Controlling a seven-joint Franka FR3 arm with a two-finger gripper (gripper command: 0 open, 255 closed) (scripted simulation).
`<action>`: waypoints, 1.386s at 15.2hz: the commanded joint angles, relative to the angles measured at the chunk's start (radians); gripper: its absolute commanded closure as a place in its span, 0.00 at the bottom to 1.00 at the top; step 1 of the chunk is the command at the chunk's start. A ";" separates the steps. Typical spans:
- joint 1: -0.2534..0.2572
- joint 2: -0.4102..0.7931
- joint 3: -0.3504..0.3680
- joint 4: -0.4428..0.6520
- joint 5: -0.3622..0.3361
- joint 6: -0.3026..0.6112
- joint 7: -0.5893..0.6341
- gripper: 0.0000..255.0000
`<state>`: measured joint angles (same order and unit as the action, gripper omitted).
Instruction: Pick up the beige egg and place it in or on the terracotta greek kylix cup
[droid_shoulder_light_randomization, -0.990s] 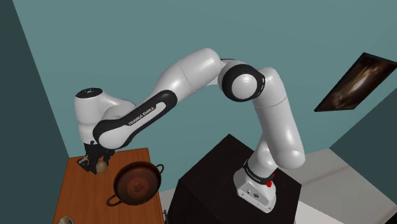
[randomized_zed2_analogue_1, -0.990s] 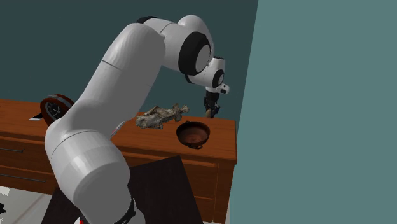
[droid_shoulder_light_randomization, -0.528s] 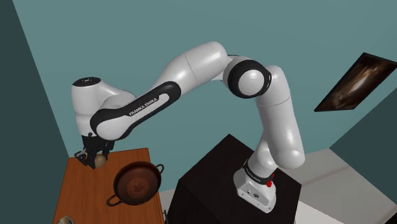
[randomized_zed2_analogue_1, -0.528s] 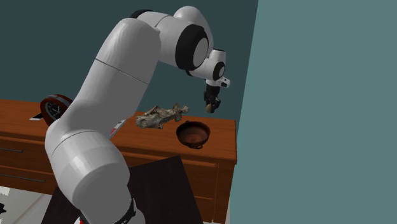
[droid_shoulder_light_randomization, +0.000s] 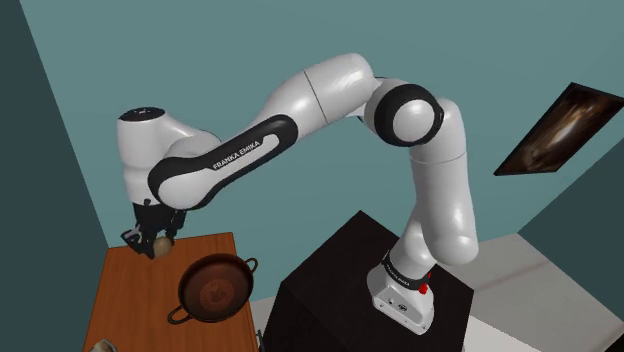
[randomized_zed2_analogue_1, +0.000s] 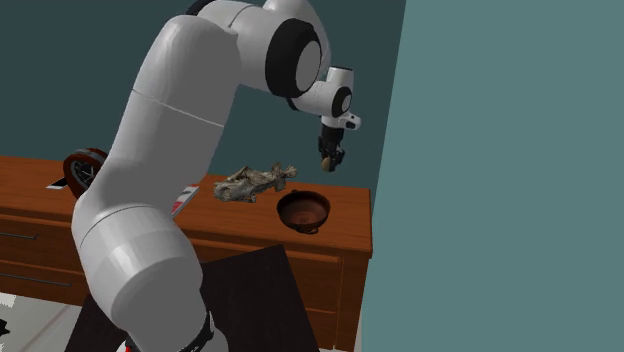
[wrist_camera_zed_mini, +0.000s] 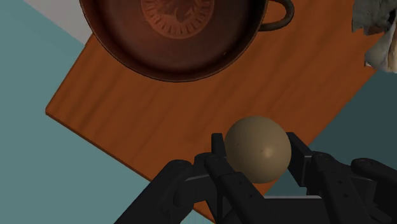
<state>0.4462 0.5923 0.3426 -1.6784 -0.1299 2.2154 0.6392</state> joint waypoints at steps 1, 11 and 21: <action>-0.017 -0.071 0.012 -0.116 0.014 0.046 0.002 1.00; -0.077 -0.388 0.083 -0.609 0.133 0.239 -0.030 1.00; -0.050 -0.267 0.048 -0.616 0.062 0.360 0.011 1.00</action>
<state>0.3935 0.3099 0.3963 -2.2955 -0.0589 2.5606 0.6472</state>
